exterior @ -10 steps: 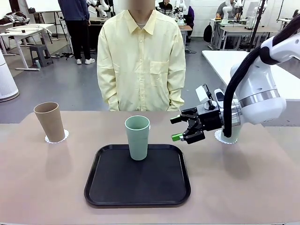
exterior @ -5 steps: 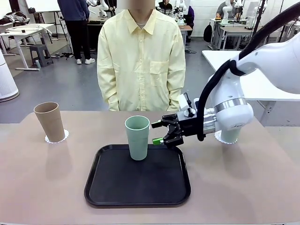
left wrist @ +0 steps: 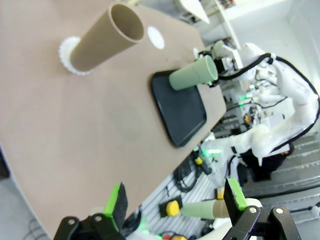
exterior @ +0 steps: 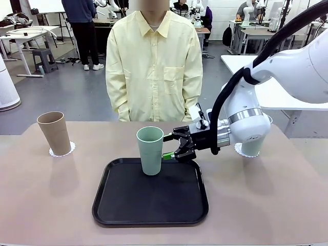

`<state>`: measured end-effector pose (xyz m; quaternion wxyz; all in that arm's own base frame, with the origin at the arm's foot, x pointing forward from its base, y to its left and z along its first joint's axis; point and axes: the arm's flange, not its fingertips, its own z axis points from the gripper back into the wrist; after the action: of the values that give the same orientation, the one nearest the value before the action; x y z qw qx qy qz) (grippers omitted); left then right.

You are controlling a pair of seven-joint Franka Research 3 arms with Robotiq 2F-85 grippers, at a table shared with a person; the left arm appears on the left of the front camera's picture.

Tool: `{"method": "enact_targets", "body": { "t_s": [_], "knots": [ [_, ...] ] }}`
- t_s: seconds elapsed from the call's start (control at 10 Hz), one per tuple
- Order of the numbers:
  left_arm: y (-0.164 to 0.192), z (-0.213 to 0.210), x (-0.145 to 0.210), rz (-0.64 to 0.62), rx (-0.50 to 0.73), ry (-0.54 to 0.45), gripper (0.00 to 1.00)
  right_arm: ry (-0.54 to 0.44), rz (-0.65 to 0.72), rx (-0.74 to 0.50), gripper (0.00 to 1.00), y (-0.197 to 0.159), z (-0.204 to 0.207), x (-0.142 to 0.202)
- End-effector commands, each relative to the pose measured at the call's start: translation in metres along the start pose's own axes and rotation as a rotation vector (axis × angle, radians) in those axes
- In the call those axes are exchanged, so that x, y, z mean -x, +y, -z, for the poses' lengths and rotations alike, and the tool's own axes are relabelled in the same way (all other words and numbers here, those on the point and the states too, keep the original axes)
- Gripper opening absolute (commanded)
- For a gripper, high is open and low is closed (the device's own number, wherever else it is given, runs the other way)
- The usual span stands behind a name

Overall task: Place coasters on the table and set cups on them.
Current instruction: Take one Reusable plastic cup from the Flat Tray and place it on a coaster set by the human.

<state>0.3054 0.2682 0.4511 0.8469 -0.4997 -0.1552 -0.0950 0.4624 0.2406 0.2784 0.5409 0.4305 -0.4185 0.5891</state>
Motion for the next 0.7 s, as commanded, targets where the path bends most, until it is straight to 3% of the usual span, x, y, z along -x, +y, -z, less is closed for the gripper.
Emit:
{"method": "enact_targets", "body": {
  "t_s": [0.0,0.6],
  "knots": [
    [-0.003,-0.001,-0.001,-0.011,0.013,-0.017,1.00,0.013,-0.004,-0.004,1.00,-0.010,0.009,0.004],
    [-0.003,-0.001,-0.001,-0.011,0.013,-0.017,1.00,0.004,0.017,-0.047,1.00,-0.019,0.025,0.013]
  ]
}}
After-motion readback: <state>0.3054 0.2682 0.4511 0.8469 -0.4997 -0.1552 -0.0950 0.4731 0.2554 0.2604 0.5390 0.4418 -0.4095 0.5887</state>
